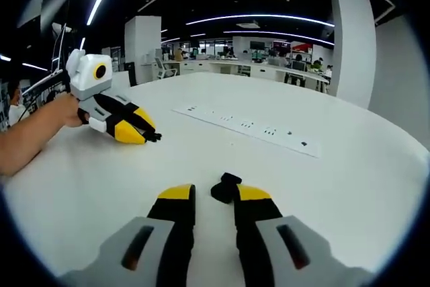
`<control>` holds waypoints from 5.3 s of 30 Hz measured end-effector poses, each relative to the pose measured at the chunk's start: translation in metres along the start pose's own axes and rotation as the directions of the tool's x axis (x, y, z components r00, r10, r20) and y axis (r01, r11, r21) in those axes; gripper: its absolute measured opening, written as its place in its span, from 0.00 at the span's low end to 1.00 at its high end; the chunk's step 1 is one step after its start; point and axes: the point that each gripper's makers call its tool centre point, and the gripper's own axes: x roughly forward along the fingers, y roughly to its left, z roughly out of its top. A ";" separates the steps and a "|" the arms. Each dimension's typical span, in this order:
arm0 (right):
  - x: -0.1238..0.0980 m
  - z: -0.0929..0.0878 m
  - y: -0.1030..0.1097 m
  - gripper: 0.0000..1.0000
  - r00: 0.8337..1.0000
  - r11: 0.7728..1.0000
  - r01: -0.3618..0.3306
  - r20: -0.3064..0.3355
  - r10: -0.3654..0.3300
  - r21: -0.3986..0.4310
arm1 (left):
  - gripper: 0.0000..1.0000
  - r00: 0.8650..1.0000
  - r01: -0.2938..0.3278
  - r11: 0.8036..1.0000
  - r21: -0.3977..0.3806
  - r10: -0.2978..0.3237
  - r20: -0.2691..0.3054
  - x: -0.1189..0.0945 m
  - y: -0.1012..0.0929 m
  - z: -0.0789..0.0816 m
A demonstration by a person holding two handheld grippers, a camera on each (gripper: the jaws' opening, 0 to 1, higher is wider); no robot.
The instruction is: Snap the two parts of the plastic buckle together until the buckle closes and remains connected.
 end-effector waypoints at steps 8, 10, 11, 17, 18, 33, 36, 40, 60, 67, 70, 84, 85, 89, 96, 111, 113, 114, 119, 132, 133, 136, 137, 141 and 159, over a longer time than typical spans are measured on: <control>0.002 0.000 -0.007 0.22 0.999 0.999 0.045 -0.001 -0.045 0.014 | 0.12 1.000 -0.010 1.000 0.015 0.010 -0.007 0.001 -0.001 0.000; 0.002 0.000 -0.008 0.21 0.999 0.999 0.048 -0.002 -0.048 0.013 | 0.12 1.000 -0.012 1.000 0.014 0.012 -0.006 0.001 -0.002 -0.001; 0.002 0.000 -0.009 0.20 0.999 0.998 0.055 -0.004 -0.055 0.014 | 0.12 1.000 -0.012 1.000 0.013 0.012 -0.006 0.001 -0.002 -0.001; 0.001 0.000 -0.013 0.19 0.998 0.997 0.070 -0.008 -0.070 0.017 | 0.12 1.000 -0.010 1.000 0.007 0.010 -0.004 0.001 -0.003 -0.001; 0.001 0.000 -0.014 0.18 0.997 0.997 0.075 -0.008 -0.074 0.016 | 0.12 1.000 -0.010 1.000 0.007 0.010 -0.004 0.001 -0.004 -0.001; 0.002 0.001 -0.015 0.18 0.997 0.997 0.080 -0.001 -0.080 0.012 | 0.12 1.000 -0.010 1.000 0.004 0.010 -0.002 0.000 -0.003 -0.001; 0.003 0.001 -0.016 0.18 0.996 0.996 0.084 0.003 -0.084 0.002 | 0.12 1.000 -0.009 1.000 0.003 0.009 -0.002 0.000 -0.004 -0.001; 0.003 0.001 -0.016 0.17 0.996 0.996 0.088 0.001 -0.088 0.007 | 0.12 1.000 -0.008 1.000 -0.002 0.008 0.000 0.000 -0.003 0.000; 0.004 0.003 -0.012 0.14 0.998 0.998 0.058 0.013 -0.057 -0.024 | 0.12 1.000 -0.007 1.000 -0.004 0.007 0.005 0.000 -0.002 0.000; 0.002 0.002 -0.010 0.15 0.998 0.998 0.059 0.012 -0.059 -0.017 | 0.12 1.000 -0.006 1.000 -0.006 0.006 0.006 0.001 -0.001 0.000; 0.002 0.002 -0.009 0.14 0.998 0.998 0.056 0.013 -0.056 -0.017 | 0.12 1.000 -0.006 1.000 -0.006 0.006 0.006 0.001 -0.002 -0.001; 0.002 0.001 -0.008 0.12 0.998 0.998 0.055 0.011 -0.055 -0.011 | 0.11 1.000 -0.015 1.000 -0.007 0.015 -0.004 0.000 -0.003 -0.001; 0.002 0.001 -0.008 0.12 0.998 0.998 0.056 0.010 -0.055 -0.011 | 0.11 1.000 -0.016 1.000 -0.006 0.016 -0.004 0.000 -0.003 -0.001; 0.002 0.000 -0.008 0.12 0.998 0.998 0.056 0.011 -0.055 -0.012 | 0.11 1.000 -0.018 1.000 -0.013 0.018 -0.001 0.001 -0.002 -0.001; 0.002 0.001 -0.010 0.11 0.999 0.998 0.054 0.009 -0.054 -0.033 | 0.10 1.000 -0.001 1.000 -0.018 0.001 -0.002 0.002 -0.009 0.000; 0.003 0.000 -0.009 0.10 0.999 0.999 0.038 0.010 -0.038 -0.017 | 0.10 1.000 -0.023 1.000 -0.007 0.023 -0.013 0.003 -0.008 -0.001; 0.000 0.006 -0.009 0.10 0.999 0.999 0.044 0.031 -0.043 -0.017 | 0.10 0.999 -0.030 1.000 -0.004 0.030 -0.020 0.003 -0.009 0.000; -0.001 0.009 -0.010 0.10 0.998 0.999 0.045 0.041 -0.044 -0.015 | 0.10 0.999 -0.037 0.999 -0.003 0.037 -0.027 0.004 -0.008 0.000; -0.004 0.015 -0.012 0.10 0.998 0.999 0.038 0.055 -0.039 0.012 | 0.10 0.998 -0.066 0.998 -0.020 0.065 -0.019 -0.002 -0.008 0.009; -0.017 0.035 -0.017 0.10 0.993 0.998 0.066 0.093 -0.066 0.004 | 0.09 0.996 -0.078 0.996 -0.043 0.080 0.042 -0.016 -0.004 0.029; -0.017 0.037 -0.016 0.10 0.994 0.998 0.061 0.094 -0.061 0.004 | 0.09 0.996 -0.082 0.996 -0.042 0.083 0.040 -0.017 -0.003 0.030; -0.020 0.043 -0.013 0.10 0.994 0.999 0.048 0.100 -0.047 -0.001 | 0.09 0.995 -0.081 0.995 -0.052 0.083 0.049 -0.022 -0.003 0.035; -0.020 0.044 -0.012 0.10 0.994 0.999 0.044 0.101 -0.044 0.000 | 0.09 0.995 -0.080 0.995 -0.054 0.083 0.051 -0.022 -0.003 0.036; -0.026 0.053 -0.010 0.10 0.993 0.999 0.039 0.114 -0.039 0.000 | 0.10 0.994 -0.082 0.993 -0.084 0.088 0.068 -0.029 -0.004 0.046; -0.051 0.084 -0.008 0.10 0.988 0.999 0.044 0.150 -0.041 -0.021 | 0.10 0.987 -0.152 0.986 -0.071 0.155 0.050 -0.056 -0.013 0.079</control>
